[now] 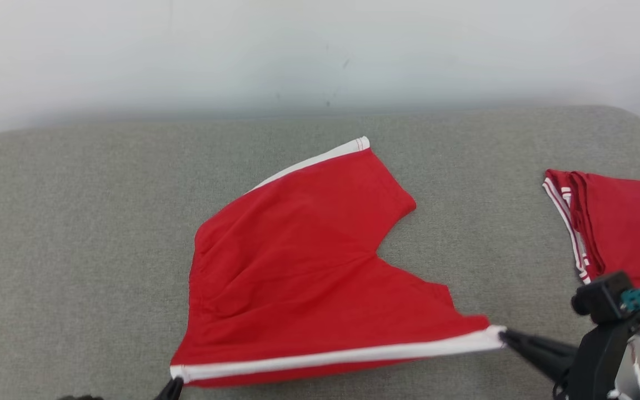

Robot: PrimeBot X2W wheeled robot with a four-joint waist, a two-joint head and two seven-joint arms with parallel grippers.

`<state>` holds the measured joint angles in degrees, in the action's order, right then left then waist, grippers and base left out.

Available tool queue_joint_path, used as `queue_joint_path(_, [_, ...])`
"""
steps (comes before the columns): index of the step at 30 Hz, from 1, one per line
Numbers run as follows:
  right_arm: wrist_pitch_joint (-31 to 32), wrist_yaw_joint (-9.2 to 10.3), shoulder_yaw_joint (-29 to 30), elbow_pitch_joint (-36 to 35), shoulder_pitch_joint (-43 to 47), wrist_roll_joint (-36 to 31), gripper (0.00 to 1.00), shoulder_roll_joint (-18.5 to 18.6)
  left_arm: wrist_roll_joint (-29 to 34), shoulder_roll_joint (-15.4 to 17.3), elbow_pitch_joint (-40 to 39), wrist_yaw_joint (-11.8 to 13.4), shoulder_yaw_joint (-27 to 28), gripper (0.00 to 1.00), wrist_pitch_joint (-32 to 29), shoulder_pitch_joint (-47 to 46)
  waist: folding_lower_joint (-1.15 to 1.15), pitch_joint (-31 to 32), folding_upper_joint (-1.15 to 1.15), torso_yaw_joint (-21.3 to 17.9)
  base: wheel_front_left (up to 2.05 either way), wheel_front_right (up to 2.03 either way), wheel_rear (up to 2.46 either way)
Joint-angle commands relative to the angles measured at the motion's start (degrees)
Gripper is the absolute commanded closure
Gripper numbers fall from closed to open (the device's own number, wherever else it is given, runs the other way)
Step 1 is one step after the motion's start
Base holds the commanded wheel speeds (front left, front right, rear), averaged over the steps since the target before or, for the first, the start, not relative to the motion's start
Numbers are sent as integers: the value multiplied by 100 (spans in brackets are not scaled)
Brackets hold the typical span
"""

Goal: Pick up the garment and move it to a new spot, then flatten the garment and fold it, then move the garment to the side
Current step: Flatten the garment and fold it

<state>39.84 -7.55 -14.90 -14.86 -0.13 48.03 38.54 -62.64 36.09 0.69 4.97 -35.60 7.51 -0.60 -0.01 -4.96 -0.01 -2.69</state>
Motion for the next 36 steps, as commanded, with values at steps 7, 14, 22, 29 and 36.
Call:
queue_joint_path(7, [-213, 11, 90, -85, -917, -185, 100, -307, 155, -93, -477, 320, 228, 100, 99, -440, 1, -391, 1, 239, 0, 0, 0])
queue_joint_path(14, [-472, 11, -566, 766, -2701, -640, 100, 56, 382, -622, -203, 364, 165, 100, -91, -1731, 1, -1075, 1, 642, 0, 0, 0])
queue_joint_path(22, [-950, 11, -1460, 2071, -4634, -978, 100, 196, 684, -1316, 540, 378, -12, 100, -288, -3198, 1, -1854, 1, 1112, 0, 0, 0])
queue_joint_path(29, [-1360, 11, -2278, 2966, -5781, -1343, 100, 253, 831, -1650, 1160, 457, -9, 100, -273, -3878, 1, -2254, 1, 1360, 0, 0, 0])
queue_joint_path(36, [-1898, 11, -3028, 4023, -6736, -1499, 100, 210, 843, -1969, 1779, 308, -63, 100, -221, -4351, 1, -2439, 1, 1588, 0, 0, 0])
